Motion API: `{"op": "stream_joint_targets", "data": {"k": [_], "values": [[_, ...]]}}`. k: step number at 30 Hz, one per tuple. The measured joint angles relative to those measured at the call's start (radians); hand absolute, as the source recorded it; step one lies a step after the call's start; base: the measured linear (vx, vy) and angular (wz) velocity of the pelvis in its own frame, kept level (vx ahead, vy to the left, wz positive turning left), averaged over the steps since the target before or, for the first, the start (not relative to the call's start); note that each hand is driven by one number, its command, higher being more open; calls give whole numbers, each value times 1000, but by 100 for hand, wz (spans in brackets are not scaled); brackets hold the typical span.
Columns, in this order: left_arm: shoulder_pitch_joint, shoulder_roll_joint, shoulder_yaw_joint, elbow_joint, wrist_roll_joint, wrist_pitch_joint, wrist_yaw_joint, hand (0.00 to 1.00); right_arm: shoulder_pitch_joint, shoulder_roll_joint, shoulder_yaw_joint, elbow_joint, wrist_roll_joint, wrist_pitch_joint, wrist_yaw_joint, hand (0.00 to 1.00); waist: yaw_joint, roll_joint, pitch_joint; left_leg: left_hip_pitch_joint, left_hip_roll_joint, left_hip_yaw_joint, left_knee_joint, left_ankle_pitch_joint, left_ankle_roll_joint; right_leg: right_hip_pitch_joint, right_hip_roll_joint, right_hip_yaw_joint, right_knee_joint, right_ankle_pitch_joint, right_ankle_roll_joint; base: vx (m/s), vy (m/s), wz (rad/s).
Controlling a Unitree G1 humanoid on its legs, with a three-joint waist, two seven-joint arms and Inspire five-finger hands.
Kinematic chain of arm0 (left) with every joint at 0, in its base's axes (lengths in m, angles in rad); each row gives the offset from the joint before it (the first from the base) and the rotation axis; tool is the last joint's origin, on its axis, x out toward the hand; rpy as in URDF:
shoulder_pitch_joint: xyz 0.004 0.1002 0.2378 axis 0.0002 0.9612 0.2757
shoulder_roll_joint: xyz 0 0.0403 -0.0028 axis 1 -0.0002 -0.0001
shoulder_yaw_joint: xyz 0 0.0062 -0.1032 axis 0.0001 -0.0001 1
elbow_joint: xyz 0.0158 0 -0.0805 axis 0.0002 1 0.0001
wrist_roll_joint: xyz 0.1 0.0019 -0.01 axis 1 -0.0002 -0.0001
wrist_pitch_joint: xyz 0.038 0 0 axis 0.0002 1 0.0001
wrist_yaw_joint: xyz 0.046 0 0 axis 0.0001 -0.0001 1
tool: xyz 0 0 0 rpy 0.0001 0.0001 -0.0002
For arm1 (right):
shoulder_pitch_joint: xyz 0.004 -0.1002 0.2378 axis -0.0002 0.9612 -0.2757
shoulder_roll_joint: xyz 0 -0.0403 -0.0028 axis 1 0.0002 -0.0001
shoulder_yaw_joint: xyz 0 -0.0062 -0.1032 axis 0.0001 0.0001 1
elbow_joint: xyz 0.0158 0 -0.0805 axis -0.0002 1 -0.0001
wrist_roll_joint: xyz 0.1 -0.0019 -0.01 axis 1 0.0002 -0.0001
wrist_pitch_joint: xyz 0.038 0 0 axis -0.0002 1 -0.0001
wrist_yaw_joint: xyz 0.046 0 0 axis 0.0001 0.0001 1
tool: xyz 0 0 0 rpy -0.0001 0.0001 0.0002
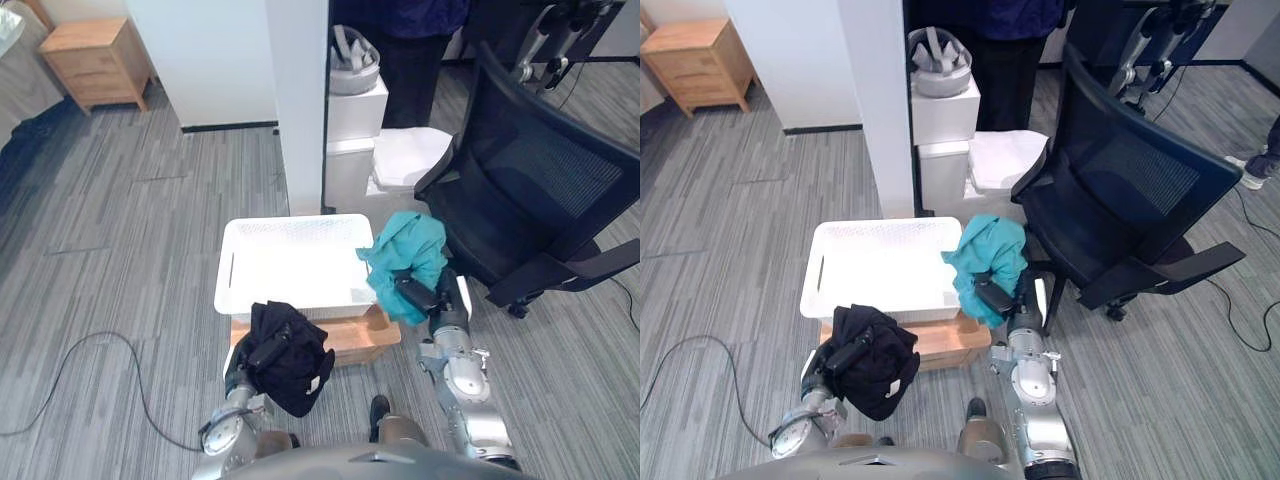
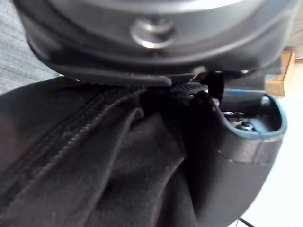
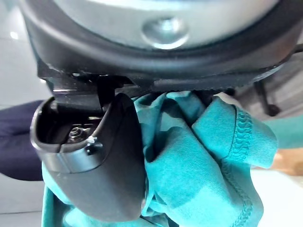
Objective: Tidy up the quilt and then pick up the clothes from the bed and put them into the laundry hamper
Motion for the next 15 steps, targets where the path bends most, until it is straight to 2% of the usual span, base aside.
{"op": "stream_joint_targets", "data": {"k": [5,9,13,15], "values": [[-8,3,-1,1,-8,0,-24,0,-88,-52,42,-142,57,-20,40,0,-3,-30,-19,5,3,2,-19,3,2,59,15,-2,-135,68,-3,49,-10,-6],[-12,14,-10,1,-14,0,-24,0,-242,-87,185,-141,59,-23,79,0,-1,-33,-25,4,-12,-23,-22,13,8,92,3,-31,-182,90,1,-25,6,20],[-11,21,-10,0,-58,0,-22,0,-369,-85,319,-81,58,-24,130,0,21,-35,-37,-2,-16,-59,-38,28,8,103,-2,-70,-193,96,-3,-28,-27,30],[-11,20,-12,-2,-82,0,-22,0,-391,-84,341,-42,58,-25,136,0,27,-38,-38,-11,-18,-73,-38,33,9,104,-5,-84,-193,96,-3,-49,-25,25]]}}
